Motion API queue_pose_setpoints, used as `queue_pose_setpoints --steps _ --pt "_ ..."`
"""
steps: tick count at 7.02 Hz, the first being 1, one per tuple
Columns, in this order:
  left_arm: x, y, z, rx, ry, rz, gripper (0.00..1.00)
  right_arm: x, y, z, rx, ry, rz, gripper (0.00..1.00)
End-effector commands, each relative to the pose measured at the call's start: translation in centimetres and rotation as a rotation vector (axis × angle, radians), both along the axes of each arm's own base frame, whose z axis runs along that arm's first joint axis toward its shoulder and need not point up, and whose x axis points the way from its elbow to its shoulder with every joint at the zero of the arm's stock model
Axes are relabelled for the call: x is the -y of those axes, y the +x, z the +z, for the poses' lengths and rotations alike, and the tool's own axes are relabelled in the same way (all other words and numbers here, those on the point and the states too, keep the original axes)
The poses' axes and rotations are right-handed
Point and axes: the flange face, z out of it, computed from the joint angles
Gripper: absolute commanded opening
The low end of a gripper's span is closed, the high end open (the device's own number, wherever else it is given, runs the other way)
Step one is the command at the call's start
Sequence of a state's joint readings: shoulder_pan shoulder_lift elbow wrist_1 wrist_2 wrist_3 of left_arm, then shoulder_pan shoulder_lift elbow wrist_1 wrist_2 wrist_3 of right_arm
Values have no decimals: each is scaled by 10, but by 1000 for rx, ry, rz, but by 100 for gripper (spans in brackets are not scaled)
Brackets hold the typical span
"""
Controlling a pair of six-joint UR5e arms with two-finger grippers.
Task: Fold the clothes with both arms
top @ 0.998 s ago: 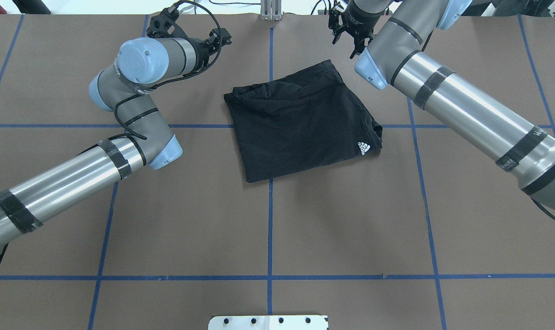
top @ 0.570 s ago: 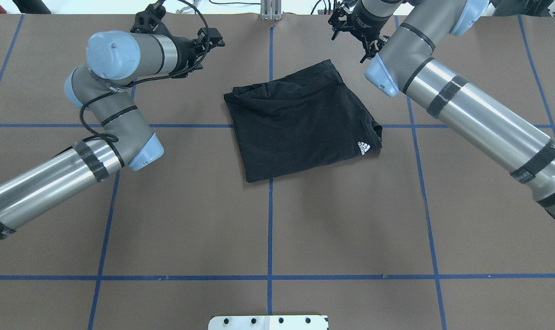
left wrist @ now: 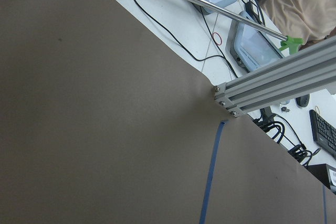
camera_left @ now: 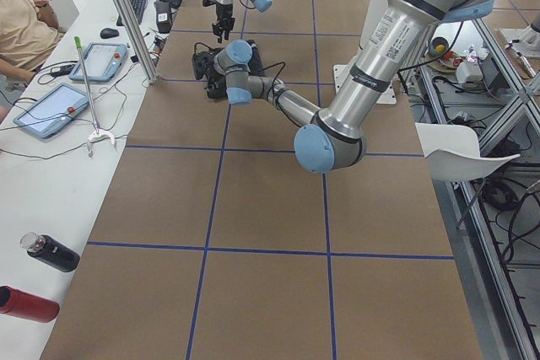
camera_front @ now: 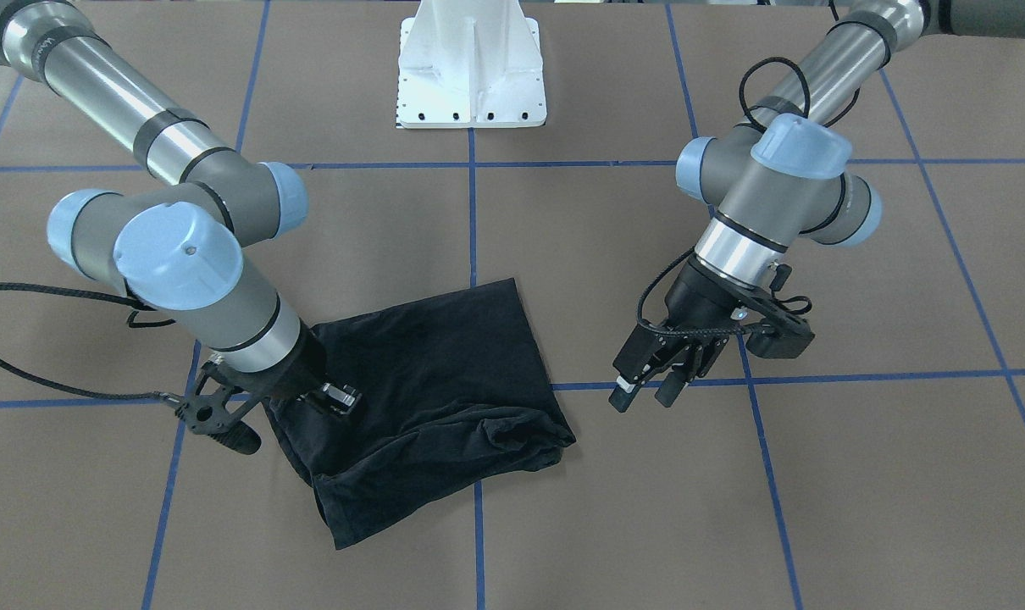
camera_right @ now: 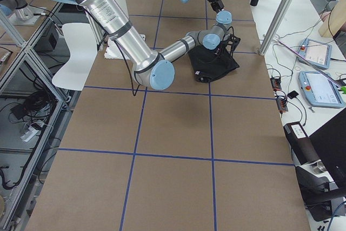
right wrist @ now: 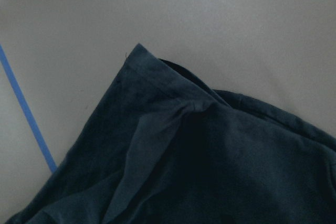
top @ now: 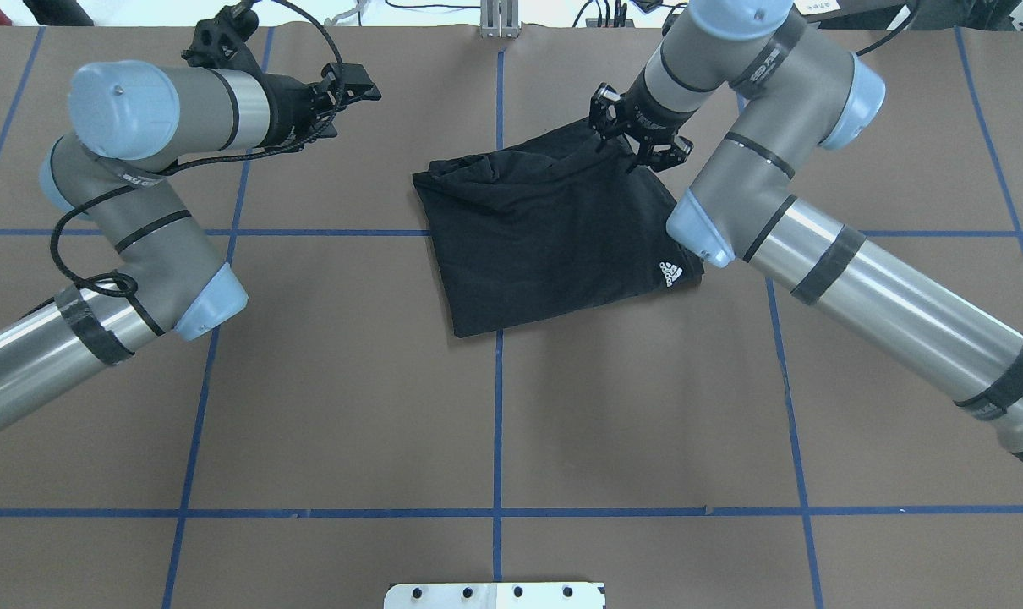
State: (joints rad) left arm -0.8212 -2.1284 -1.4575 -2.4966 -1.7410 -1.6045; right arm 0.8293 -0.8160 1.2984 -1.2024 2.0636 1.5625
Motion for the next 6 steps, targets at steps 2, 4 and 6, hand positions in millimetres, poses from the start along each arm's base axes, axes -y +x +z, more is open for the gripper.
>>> queue_pose_setpoints --steps 2,4,6 --pt "-28 -35 -13 14 13 -5 91 12 -61 4 -110 64 -37 0" --pt "-31 -38 -18 13 14 -6 91 51 -74 23 -152 80 -9 0" --pt "-31 -38 -8 25 2 -8 91 109 -32 13 -169 61 70 0"
